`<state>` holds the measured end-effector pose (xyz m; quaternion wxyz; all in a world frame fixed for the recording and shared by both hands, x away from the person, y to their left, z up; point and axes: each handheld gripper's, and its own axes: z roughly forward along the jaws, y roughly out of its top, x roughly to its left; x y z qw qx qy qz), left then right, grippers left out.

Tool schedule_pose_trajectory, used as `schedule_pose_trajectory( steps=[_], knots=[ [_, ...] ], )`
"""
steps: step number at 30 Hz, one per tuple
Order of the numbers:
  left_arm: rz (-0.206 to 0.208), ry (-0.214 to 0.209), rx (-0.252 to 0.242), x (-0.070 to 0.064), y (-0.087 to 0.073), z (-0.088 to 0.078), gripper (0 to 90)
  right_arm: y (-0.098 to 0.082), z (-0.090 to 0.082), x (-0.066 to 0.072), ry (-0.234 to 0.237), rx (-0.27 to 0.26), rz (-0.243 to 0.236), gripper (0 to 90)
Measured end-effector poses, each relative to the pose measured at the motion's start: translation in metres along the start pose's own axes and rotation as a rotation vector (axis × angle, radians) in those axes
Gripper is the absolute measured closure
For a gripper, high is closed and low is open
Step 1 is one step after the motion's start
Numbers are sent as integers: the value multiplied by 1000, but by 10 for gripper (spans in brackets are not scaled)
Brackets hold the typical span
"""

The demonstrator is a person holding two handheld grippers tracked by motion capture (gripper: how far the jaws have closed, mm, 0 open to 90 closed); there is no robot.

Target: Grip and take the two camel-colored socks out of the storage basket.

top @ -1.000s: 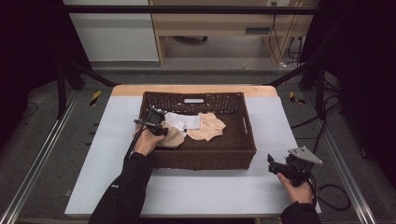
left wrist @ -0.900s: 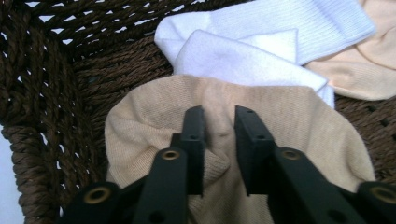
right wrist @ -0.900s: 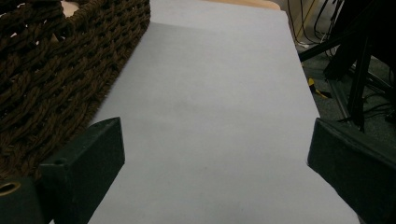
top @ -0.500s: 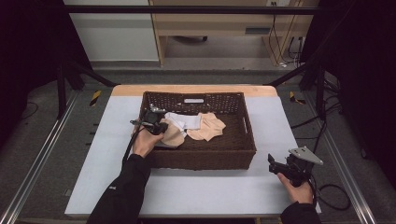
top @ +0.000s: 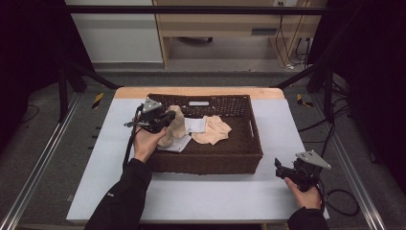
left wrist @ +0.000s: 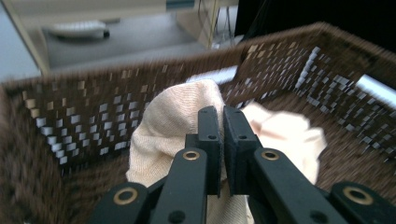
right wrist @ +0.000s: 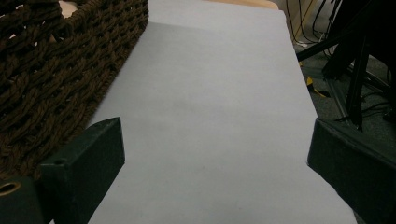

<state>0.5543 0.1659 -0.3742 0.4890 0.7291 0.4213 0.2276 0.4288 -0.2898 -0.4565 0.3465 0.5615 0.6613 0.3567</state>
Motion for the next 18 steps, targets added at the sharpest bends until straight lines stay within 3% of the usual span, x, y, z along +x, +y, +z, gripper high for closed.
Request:
schedule_pose_trajectory(
  steps=[1, 4, 10, 18],
  knots=[
    [0, 0, 0, 0, 0, 0, 859, 0, 0, 0, 0, 0, 0, 42],
    [-3, -26, -74, -10, 12, -11, 859, 0, 0, 0, -1, -4, -1, 42],
    [-7, -62, -145, -19, 25, -32, 859, 0, 0, 0, 5, -1, -2, 42],
    [8, -97, -190, -29, 31, -61, 858, 0, -1, 0, 6, 1, 3, 42]
  ],
)
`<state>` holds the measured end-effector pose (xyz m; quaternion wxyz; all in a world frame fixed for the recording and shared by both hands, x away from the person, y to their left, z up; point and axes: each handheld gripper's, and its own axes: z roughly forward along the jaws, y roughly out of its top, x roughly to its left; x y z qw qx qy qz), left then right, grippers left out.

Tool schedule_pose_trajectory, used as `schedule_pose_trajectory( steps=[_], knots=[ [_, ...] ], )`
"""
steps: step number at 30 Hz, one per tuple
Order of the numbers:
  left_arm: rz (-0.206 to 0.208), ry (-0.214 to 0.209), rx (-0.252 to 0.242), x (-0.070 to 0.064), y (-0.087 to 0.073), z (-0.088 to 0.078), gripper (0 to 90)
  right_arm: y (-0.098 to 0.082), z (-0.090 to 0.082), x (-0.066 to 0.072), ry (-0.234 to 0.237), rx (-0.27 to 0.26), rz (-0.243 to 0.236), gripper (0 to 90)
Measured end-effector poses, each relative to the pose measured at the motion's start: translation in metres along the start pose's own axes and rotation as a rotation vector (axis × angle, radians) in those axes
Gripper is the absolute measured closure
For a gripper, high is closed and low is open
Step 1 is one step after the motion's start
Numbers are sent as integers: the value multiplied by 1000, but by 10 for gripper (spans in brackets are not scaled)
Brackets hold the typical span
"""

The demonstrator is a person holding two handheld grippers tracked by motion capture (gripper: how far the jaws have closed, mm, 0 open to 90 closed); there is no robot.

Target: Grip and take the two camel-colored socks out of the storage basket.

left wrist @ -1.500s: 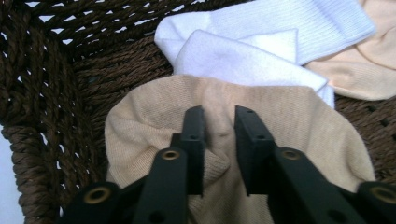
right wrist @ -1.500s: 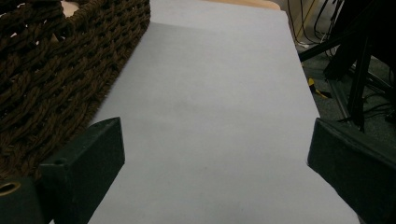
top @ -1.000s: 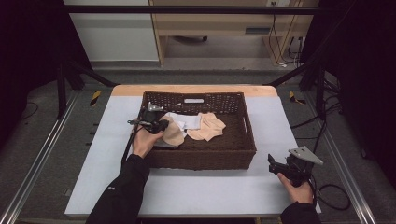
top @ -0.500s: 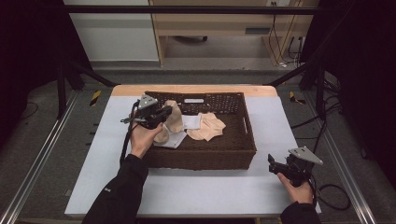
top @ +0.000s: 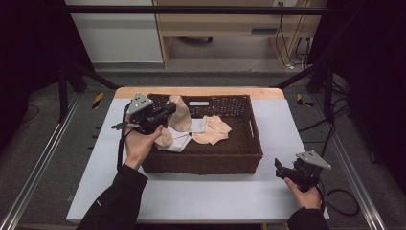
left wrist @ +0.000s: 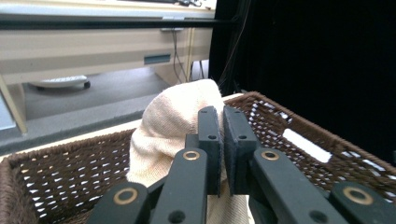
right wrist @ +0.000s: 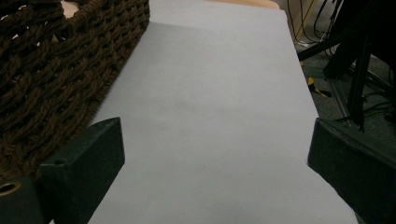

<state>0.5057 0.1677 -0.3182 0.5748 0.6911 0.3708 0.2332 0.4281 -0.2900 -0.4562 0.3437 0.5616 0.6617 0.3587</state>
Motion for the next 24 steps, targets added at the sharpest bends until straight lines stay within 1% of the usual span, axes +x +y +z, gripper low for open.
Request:
schedule_pose_trajectory(
  steps=[1, 3, 4, 5, 7, 8, 9, 10, 11, 12, 13, 15, 16, 17, 18, 19, 20, 21, 23, 24],
  knots=[
    [0, 0, 0, 0, 0, 0, 858, 0, 0, 0, 0, 0, 0, 42],
    [5, -15, -16, -4, 4, -7, 858, 0, 0, 0, -2, -3, -5, 42],
    [14, -31, -29, -9, 7, -15, 858, 0, 0, 0, 0, 0, -2, 42],
    [14, -31, -29, -9, 7, -15, 858, 0, 0, 0, 0, 0, -2, 42],
    [33, -41, -37, -15, 9, -24, 858, 0, 0, 0, -1, 0, -4, 42],
    [41, -53, -42, -19, 10, -32, 858, 0, 0, 0, -3, -3, -8, 42],
    [41, -53, -42, -19, 10, -32, 859, 0, 0, 0, -3, -3, -8, 42],
    [48, -67, -52, -23, 10, -41, 858, 0, -1, 0, -3, -2, -2, 42],
    [48, -67, -52, -23, 10, -41, 859, 0, -1, 0, -5, -3, -2, 42],
    [51, -80, -65, -27, 10, -49, 858, 0, -1, -1, -5, -4, -2, 42],
    [51, -80, -65, -27, 10, -49, 858, 0, -1, -1, -5, -4, -2, 42],
    [57, -91, -72, -30, 9, -58, 858, 0, -1, 0, -6, -5, -3, 42],
    [61, -105, -81, -33, 7, -65, 858, 0, -1, 0, -7, -5, -5, 43],
    [61, -105, -81, -33, 7, -65, 858, 0, -1, 0, -7, -5, -5, 43],
    [67, -118, -88, -36, 6, -71, 858, 0, -2, 0, -7, -4, -4, 43],
    [67, -118, -88, -36, 6, -71, 858, 0, -2, 0, -7, -4, -4, 43],
    [75, -126, -92, -39, 4, -77, 858, 0, -2, 0, -8, -4, -4, 43],
    [75, -126, -92, -39, 4, -77, 858, 0, -2, 0, -8, -4, -4, 43],
    [75, -137, -93, -41, 1, -83, 858, 0, -2, -1, -10, -5, -3, 43],
    [79, -145, -92, -44, -3, -88, 858, 0, -2, -1, -10, -5, -2, 43]
  ],
)
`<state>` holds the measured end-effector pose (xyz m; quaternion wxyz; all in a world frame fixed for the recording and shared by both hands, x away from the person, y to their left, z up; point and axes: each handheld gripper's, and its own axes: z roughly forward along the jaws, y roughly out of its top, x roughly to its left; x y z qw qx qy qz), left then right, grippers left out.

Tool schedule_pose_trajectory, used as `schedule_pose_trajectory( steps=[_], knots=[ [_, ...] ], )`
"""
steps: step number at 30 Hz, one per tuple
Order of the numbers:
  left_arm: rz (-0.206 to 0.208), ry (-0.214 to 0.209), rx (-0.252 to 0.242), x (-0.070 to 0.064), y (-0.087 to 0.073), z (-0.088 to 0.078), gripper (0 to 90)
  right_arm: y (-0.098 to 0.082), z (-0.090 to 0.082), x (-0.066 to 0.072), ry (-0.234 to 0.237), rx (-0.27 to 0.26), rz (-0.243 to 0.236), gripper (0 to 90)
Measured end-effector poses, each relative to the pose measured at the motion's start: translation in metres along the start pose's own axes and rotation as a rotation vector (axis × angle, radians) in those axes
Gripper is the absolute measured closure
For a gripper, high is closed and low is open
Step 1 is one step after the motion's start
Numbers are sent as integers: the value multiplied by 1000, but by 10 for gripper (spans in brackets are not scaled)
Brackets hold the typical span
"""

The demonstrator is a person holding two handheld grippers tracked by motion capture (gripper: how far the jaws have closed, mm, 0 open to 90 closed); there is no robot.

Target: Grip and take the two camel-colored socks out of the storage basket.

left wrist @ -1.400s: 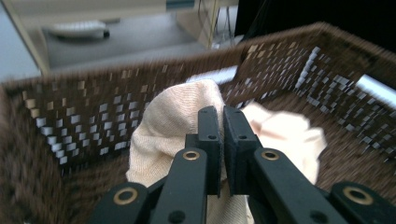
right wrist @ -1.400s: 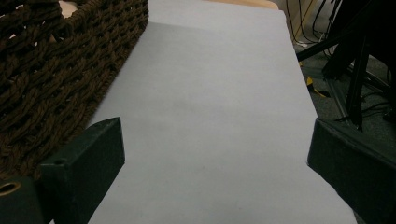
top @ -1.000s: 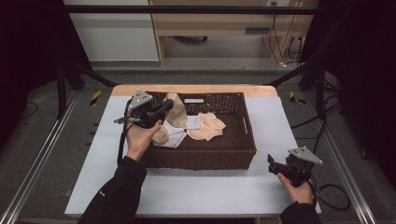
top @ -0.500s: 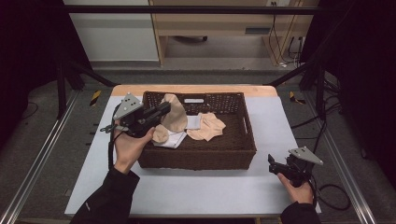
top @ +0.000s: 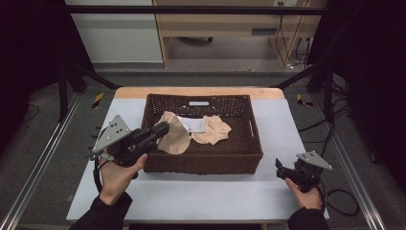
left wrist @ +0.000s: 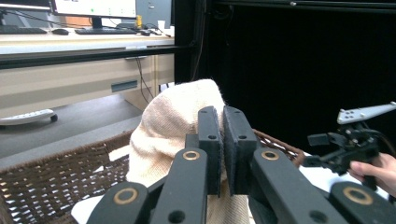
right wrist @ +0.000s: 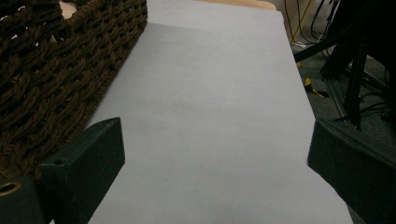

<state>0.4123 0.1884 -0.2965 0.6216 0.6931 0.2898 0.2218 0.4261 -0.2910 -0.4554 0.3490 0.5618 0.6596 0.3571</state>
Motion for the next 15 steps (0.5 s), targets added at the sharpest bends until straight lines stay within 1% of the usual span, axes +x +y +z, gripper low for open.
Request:
schedule_pose_trajectory(
  steps=[1, 2, 3, 4, 5, 6, 7, 8, 9, 11, 12, 13, 14, 15],
  knots=[
    [0, 0, 0, 0, 0, 0, 858, 0, 0, 0, 0, 0, 0, 43],
    [5, -6, -2, -3, -4, -5, 858, 0, 0, 0, 1, 1, -2, 43],
    [5, -6, -2, -3, -4, -5, 858, 0, 0, 0, 1, 1, -2, 43],
    [3, -15, -5, -7, -9, -10, 858, 0, 0, 0, 1, 0, -1, 43],
    [3, -15, -5, -7, -9, -10, 858, 0, 0, 0, 1, 0, -1, 43],
    [4, -21, 1, -10, -14, -13, 858, 0, 0, 0, 1, 0, -2, 43],
    [4, -21, 1, -10, -14, -13, 858, 0, 0, 0, 0, 1, -3, 43],
    [6, -26, 7, -12, -20, -16, 858, 0, 0, 0, 1, 3, -2, 43],
    [6, -26, 7, -12, -20, -16, 858, 0, 0, 0, 1, 3, -2, 43],
    [5, -30, 13, -14, -25, -19, 859, 0, 0, 0, 1, 0, -3, 43],
    [6, -34, 25, -16, -30, -21, 858, 0, 0, 0, 1, 1, -2, 43],
    [6, -34, 25, -16, -30, -21, 858, 0, 0, 0, 1, 1, -2, 43],
    [6, -39, 40, -19, -36, -22, 858, 0, -1, 0, 0, 1, -2, 43],
    [6, -39, 40, -19, -36, -22, 858, 0, -1, 0, 0, 1, -2, 43]
  ],
)
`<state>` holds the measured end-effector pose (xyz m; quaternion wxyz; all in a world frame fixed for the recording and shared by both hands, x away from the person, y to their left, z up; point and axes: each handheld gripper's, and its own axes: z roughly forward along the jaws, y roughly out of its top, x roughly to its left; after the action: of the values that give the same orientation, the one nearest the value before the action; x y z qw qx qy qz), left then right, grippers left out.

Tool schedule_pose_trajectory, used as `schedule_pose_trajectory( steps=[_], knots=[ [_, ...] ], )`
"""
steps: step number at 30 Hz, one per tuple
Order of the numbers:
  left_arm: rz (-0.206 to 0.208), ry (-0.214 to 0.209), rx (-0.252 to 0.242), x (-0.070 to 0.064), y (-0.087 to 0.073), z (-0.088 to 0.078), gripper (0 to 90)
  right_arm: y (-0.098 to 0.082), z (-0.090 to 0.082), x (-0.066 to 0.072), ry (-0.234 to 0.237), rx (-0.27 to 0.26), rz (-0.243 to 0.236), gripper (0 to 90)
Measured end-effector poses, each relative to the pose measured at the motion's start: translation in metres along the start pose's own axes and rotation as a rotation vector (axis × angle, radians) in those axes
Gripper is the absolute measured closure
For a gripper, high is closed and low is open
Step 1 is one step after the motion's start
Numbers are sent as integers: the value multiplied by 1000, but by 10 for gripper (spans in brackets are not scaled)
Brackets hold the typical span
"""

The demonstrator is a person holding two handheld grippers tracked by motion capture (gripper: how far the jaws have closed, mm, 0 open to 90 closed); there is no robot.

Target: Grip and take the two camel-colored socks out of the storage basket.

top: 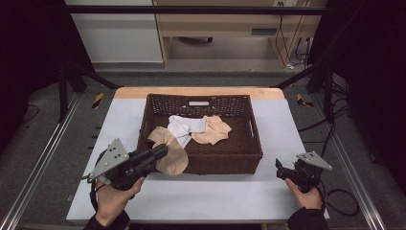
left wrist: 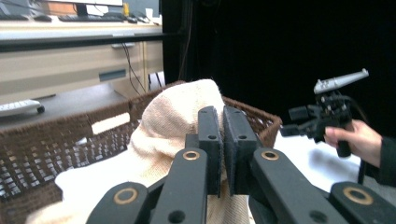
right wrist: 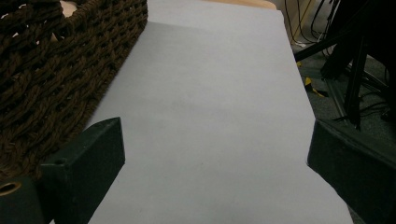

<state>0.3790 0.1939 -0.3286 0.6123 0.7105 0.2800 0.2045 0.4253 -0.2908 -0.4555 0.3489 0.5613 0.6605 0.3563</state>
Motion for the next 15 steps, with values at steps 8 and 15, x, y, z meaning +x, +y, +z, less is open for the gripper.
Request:
schedule_pose_trajectory(
  steps=[8, 15],
  knots=[
    [-20, -29, 67, -8, -30, -1, 858, 0, 0, 0, 3, 0, 1, 44],
    [-41, -31, 147, -10, -54, 5, 858, -1, -1, 0, 6, 4, 7, 45]
  ],
)
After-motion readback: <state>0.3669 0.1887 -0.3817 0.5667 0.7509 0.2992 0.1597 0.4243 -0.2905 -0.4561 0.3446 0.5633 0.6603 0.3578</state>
